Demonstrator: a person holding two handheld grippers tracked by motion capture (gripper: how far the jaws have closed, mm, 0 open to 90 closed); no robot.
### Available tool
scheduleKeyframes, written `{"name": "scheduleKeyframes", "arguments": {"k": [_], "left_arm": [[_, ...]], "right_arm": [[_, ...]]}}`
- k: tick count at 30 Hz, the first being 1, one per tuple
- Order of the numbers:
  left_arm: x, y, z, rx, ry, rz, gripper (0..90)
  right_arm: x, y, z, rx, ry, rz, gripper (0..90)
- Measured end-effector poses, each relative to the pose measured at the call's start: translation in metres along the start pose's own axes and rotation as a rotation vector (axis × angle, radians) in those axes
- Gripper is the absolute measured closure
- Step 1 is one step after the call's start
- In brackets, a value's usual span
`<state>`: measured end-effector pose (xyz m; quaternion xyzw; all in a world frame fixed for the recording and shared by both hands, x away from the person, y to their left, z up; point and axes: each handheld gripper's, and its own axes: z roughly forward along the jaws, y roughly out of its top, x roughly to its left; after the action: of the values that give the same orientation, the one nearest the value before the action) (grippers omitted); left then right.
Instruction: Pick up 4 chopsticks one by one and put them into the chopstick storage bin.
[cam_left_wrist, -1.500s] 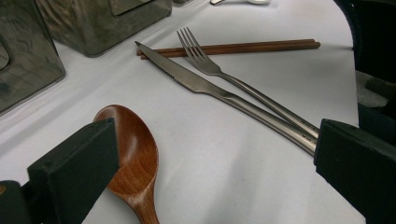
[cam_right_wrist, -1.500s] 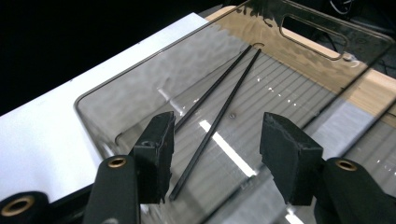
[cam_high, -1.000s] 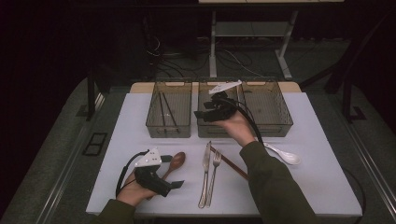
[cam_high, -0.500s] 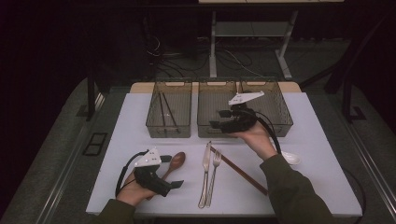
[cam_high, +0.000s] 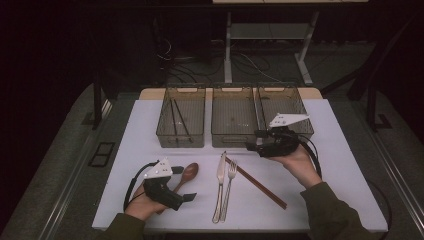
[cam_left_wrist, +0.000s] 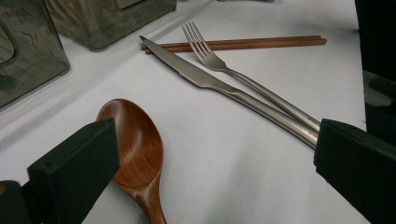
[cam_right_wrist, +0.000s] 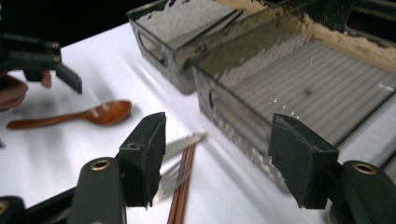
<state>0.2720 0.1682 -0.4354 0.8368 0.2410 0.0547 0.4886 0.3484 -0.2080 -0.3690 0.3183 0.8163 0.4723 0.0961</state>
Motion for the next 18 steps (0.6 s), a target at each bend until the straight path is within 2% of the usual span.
{"name": "scheduleKeyframes", "arguments": {"k": [10, 18], "left_arm": [[-0.001, 0.0, 0.0, 0.01, 0.001, 0.011, 0.0], [-0.002, 0.0, 0.0, 0.016, 0.001, 0.015, 0.0]], "right_arm": [[0.006, -0.036, -0.026, 0.029, -0.007, 0.01, 41.6], [0.018, -0.062, -0.036, 0.106, -0.015, -0.004, 51.8]]}}
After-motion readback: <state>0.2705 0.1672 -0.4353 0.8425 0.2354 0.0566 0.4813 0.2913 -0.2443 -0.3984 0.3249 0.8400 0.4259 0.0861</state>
